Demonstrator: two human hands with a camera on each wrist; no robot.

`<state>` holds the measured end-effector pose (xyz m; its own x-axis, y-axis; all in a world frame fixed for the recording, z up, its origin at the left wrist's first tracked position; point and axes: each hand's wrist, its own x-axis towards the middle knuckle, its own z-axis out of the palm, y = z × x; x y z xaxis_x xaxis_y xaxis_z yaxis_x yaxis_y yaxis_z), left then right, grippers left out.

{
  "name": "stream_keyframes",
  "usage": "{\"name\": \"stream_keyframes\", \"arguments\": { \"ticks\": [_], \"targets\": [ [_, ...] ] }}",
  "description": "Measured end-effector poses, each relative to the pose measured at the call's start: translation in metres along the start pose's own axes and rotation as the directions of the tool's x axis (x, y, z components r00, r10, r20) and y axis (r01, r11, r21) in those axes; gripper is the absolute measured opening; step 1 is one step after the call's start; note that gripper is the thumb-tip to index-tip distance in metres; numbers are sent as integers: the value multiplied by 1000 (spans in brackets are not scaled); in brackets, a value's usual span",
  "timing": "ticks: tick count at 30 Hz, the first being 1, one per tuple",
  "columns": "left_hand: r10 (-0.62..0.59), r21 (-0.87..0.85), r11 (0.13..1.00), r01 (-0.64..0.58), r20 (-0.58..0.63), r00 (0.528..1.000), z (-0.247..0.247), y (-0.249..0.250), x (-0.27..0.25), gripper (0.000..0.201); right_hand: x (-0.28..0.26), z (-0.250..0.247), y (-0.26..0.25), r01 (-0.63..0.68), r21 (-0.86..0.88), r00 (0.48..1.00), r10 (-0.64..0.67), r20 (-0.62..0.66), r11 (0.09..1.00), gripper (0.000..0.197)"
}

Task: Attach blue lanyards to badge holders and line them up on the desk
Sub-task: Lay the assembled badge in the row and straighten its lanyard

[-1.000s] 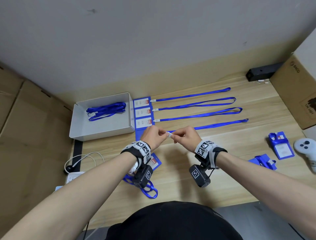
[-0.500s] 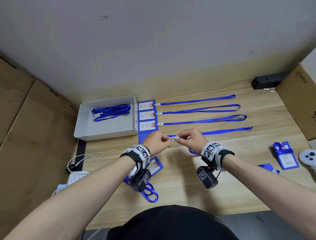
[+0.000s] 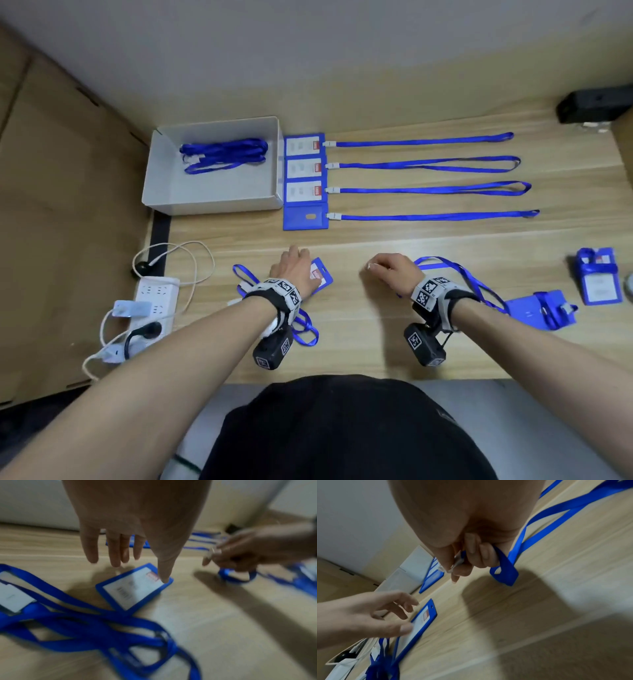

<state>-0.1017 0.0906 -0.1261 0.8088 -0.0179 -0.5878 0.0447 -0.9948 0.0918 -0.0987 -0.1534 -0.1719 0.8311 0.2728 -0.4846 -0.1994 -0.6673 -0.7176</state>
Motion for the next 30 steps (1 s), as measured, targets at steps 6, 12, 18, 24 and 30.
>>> {"name": "stream_keyframes", "arguments": {
  "ticks": [6, 12, 18, 24, 30],
  "targets": [
    [62, 154, 986, -55, -41, 997, 37, -11, 1, 80, 2, 13, -2, -33, -61, 999, 34, 22, 998, 17],
    [182, -17, 983, -181, 33, 983, 23, -19, -1, 37, 4, 14, -20, -79, -46, 997, 80, 18, 996, 17],
    [399, -205, 900, -383, 41, 916, -10, -23, 0, 18, 6, 9, -48, 25, 31, 1000, -25, -13, 999, 9],
    [433, -199, 888, -414, 59, 899, -46, -19, 6, 25, 7, -15, -77, 123, 129, 990, -131, 54, 984, 13],
    [376, -310, 889, -338, 73, 924, -62, -17, 6, 23, 11, -36, -98, 83, 204, 990, -105, 95, 975, 17]
  ]
}}
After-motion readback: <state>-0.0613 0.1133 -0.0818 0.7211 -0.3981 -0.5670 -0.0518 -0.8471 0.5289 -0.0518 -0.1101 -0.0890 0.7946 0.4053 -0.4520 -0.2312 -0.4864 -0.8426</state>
